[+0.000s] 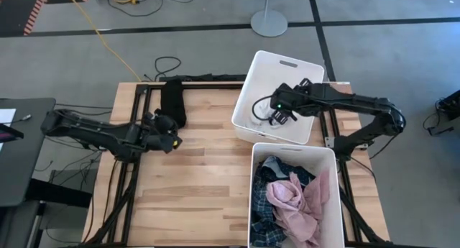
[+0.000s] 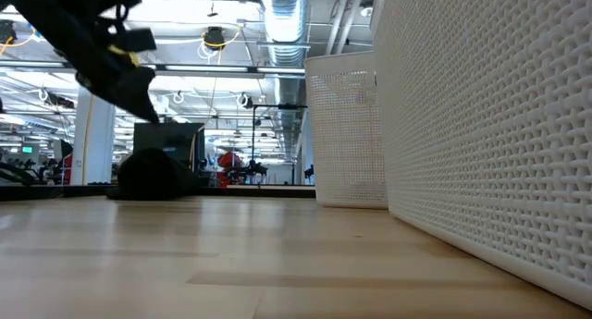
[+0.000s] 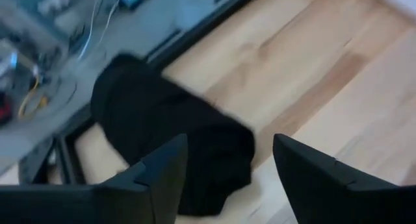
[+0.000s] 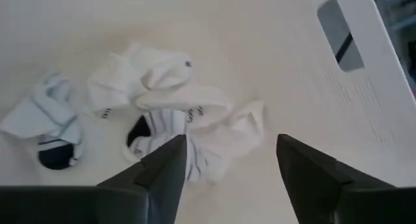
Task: Sort clothes
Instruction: Put the black shirt into the bottom white laundry bin
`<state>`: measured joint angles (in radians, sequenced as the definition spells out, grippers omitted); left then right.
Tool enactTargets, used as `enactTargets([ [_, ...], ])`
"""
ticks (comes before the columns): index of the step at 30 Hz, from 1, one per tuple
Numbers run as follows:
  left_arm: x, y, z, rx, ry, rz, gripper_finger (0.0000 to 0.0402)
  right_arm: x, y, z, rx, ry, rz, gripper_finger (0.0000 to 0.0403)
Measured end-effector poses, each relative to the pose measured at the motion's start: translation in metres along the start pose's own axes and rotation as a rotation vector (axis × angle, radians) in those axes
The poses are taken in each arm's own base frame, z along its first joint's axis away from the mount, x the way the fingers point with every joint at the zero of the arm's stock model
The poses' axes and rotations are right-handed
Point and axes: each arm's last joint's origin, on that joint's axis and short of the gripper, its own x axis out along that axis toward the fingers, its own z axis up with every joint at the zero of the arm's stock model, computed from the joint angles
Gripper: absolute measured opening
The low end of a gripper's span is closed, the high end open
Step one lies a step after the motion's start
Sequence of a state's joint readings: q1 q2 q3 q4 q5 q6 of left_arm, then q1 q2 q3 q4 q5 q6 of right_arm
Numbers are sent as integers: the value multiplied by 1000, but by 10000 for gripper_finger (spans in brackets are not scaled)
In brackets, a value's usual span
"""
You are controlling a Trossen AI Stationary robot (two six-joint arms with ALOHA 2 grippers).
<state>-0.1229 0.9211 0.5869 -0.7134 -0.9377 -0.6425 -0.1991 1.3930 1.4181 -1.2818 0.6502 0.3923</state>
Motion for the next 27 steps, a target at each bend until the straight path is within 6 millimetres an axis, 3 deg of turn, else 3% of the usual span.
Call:
enactTargets([
  [14,32,14,10,-146,76,133,262,-19,25,-3,-52,-102,84,258],
  [27,55,36,14,-236,209,127,266,-34,42,-8,-84,-171,148,258],
])
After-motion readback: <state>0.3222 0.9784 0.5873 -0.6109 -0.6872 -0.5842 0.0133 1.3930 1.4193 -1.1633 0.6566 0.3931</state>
